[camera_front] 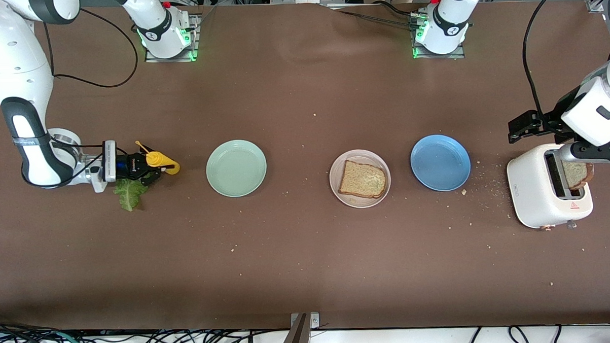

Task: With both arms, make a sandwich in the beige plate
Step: 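Lower the mustard bottle onto the table and open the right gripper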

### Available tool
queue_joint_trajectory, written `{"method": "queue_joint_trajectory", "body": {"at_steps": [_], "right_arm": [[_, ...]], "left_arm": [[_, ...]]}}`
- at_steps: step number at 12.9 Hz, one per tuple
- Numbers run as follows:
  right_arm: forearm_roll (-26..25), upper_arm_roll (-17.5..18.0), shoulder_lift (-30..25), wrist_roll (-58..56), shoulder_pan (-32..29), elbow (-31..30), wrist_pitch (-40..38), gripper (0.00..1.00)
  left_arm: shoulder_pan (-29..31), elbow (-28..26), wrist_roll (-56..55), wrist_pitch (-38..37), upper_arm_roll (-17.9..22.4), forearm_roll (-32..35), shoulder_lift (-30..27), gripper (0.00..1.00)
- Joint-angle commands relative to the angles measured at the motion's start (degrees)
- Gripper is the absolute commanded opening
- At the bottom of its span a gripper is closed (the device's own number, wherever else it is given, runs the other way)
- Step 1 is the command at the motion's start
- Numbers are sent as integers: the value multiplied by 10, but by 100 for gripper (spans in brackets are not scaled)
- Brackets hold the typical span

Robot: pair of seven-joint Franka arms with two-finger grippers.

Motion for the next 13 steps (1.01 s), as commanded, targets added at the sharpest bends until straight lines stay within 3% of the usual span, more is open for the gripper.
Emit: {"method": "queue_joint_trajectory", "body": {"at_steps": [1,2,5,6,10,13], "right_arm": [[10,4,7,-8,-6,9,-1,0],[10,4,6,-7,-6,9,-1,4],[13,5,6,-3,-6,16,-2,79],[13,5,6,1,-6,16,-6,93],[4,2,5,20,-22,28,-13,98],[-45,1,4,33,-56,30,-16,98]], "left_arm": [[4,-3,-3,-7,-2,-10,-8,100],[4,-3,-3,-7,-2,-10,-8,100],[4,-3,-3,-7,-2,-10,-7,100],[4,-3,-3,-7,-2,-10,-8,100],[4,-3,-3,-7,-2,-10,-8,100],[4,-3,-3,-7,-2,-10,-8,100]]}}
